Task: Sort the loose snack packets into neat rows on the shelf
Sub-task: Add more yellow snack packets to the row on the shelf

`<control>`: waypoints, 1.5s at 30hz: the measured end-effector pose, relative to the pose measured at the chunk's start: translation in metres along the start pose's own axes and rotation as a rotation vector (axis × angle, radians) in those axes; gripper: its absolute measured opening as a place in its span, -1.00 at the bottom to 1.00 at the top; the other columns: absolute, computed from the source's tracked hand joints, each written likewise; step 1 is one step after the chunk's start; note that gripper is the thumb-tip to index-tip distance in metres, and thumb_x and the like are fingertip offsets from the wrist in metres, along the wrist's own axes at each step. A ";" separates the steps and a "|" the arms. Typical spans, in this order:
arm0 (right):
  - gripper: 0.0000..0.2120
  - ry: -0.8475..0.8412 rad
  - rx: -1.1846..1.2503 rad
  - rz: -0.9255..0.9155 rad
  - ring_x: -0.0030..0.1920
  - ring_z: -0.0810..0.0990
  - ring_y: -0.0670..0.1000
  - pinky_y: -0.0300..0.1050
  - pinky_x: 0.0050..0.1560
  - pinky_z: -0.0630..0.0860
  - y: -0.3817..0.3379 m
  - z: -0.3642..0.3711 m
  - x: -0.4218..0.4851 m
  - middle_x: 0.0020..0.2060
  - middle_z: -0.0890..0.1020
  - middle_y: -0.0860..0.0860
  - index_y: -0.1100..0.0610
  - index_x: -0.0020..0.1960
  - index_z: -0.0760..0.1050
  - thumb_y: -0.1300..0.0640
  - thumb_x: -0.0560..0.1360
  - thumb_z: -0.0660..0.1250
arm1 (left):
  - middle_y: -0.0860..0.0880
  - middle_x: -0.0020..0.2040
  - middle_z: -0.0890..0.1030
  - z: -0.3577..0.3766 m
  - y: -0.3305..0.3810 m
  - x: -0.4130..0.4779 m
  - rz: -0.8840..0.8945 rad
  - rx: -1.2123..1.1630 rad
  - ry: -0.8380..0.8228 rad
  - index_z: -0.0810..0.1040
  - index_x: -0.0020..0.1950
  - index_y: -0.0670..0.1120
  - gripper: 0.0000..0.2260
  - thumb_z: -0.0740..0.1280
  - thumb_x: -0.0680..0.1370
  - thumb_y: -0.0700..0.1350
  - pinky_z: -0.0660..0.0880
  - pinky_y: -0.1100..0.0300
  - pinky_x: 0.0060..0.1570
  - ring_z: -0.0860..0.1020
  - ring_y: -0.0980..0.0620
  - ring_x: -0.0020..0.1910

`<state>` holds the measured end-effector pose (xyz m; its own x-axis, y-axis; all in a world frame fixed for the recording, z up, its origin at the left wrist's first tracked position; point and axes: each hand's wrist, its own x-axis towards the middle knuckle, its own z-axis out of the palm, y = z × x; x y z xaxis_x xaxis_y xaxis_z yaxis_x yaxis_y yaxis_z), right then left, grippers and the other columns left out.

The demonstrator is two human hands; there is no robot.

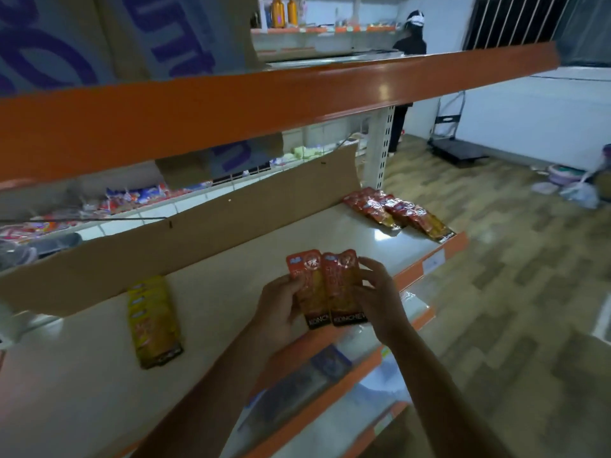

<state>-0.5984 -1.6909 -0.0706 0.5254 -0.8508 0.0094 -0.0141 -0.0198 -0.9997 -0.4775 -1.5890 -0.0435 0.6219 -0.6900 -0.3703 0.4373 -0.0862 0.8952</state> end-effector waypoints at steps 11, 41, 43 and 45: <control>-0.64 0.010 -0.137 0.022 -0.07 0.59 -0.08 -0.25 -0.25 0.54 0.016 -0.064 0.113 0.03 0.57 0.02 0.06 0.26 0.42 0.21 0.50 0.38 | -0.11 -0.12 0.66 0.084 -0.004 0.108 0.021 0.086 -0.054 0.59 0.05 -0.20 -0.83 0.24 0.57 -0.34 0.56 0.14 -0.12 0.61 -0.03 -0.12; -0.56 -0.122 -0.167 -0.079 0.00 0.64 0.07 0.15 -0.04 0.63 0.019 -0.218 0.312 0.05 0.61 0.09 0.13 0.32 0.44 0.20 0.46 0.41 | -0.04 -0.10 0.67 0.244 -0.032 0.234 0.167 0.385 0.524 0.57 -0.13 -0.03 -0.90 0.48 0.44 -0.15 0.60 0.01 0.00 0.64 0.00 -0.11; -0.56 -0.133 -0.162 -0.079 -0.01 0.64 0.07 0.14 -0.04 0.63 0.020 -0.218 0.314 0.03 0.62 0.09 0.13 0.32 0.45 0.21 0.46 0.41 | -0.02 -0.13 0.66 0.245 -0.034 0.235 0.180 0.411 0.529 0.56 -0.17 0.00 -0.87 0.49 0.43 -0.16 0.60 0.00 0.01 0.63 0.00 -0.10; -0.57 -0.143 -0.159 -0.080 -0.01 0.64 0.06 0.14 -0.05 0.63 0.021 -0.218 0.316 0.02 0.62 0.09 0.13 0.31 0.45 0.21 0.46 0.41 | -0.01 -0.13 0.65 0.246 -0.034 0.235 0.185 0.459 0.531 0.56 -0.16 0.00 -0.87 0.50 0.42 -0.13 0.60 -0.01 0.02 0.63 0.01 -0.10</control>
<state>-0.6178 -2.0745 -0.0838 0.6456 -0.7601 0.0739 -0.0955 -0.1764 -0.9797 -0.5059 -1.9249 -0.1003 0.9419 -0.2905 -0.1686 0.0501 -0.3748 0.9257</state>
